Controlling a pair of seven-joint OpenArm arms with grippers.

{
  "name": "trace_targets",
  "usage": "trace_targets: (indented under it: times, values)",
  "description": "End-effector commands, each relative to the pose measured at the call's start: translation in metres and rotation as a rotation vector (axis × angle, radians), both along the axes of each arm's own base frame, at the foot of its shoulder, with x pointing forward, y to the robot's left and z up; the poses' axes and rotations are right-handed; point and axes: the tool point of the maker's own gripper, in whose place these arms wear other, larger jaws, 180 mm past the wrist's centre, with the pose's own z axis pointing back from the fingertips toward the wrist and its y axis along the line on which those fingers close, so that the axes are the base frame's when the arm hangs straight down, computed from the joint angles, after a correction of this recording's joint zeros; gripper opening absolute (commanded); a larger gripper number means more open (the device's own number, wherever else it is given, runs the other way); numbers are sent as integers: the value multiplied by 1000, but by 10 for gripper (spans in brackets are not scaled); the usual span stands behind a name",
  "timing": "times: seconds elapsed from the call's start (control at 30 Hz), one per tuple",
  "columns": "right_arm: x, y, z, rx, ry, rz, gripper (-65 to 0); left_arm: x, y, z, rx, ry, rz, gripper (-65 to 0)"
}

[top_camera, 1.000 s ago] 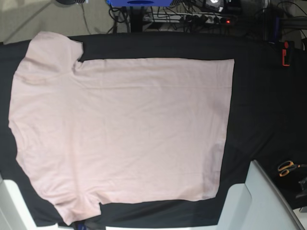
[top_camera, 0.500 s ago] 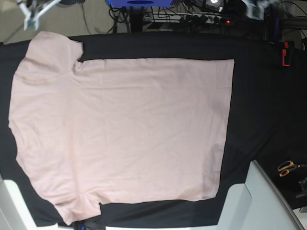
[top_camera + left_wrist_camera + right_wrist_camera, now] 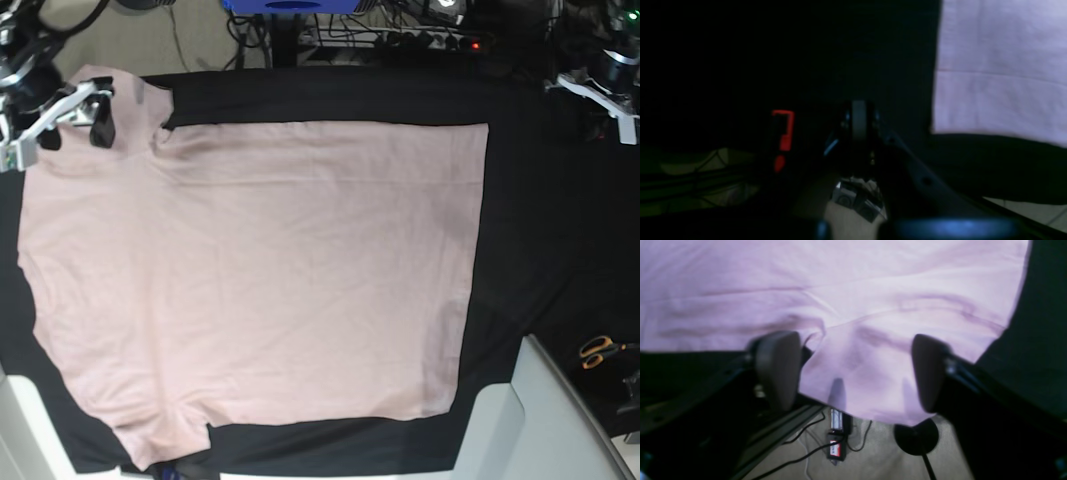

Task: Fold the T-shirt properly
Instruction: 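Lower the right gripper onto the pink shirt's shoulder corner and grasp, then lower the left gripper onto the hem corner of the same edge and grasp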

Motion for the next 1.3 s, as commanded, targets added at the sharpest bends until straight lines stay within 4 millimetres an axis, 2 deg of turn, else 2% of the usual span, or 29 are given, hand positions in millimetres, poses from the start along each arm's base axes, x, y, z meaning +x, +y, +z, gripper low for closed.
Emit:
trace_targets:
  times: [0.0,0.07,0.2,0.27,0.3,0.37,0.47,0.67,0.73,0.87,1.0,1.17,1.23,1.27]
  values:
    - [4,-13,9,1,-42,-23,-122,4,1,8,3,-25,-16,-650]
    - [1,-36,0,32,-11,-114,-122,5,2,9,-4,-14,-36,-650]
    - [-9,-71,-30,85,86,-244,-122,3,-2,4,-15,29,-65,-650]
    - [-15,-78,-48,136,128,-277,-122,4,-3,3,-20,34,-71,-556]
    - [-19,-81,-55,150,149,-281,-122,2,-3,0,-27,40,-70,-536]
    - [-19,-86,-64,178,168,-293,-122,-2,-3,-8,-44,55,-70,-536]
    - [-23,-86,-77,216,198,-308,-122,-9,0,-24,-79,84,-64,-536]
    - [-25,-77,-85,247,206,-315,-122,-24,5,-51,-140,138,-24,-538]
    - [-30,-73,-88,256,216,-319,-122,-25,6,-52,-143,139,-20,-555]
    - [-39,-68,-93,265,240,-317,-122,-17,1,-46,-197,83,-11,-650]
    - [-45,-61,-95,274,250,-318,-123,-5,-1,-30,-282,-6,-2,-650]
    - [-46,-59,-97,280,257,-318,-129,1,-3,-26,-308,-36,1,-650]
    - [-45,-56,-98,281,264,-306,-173,1,-5,-27,-312,-33,-3,-650]
    - [-43,-54,-98,280,267,-291,-204,2,-5,-27,-312,-35,-4,-612]
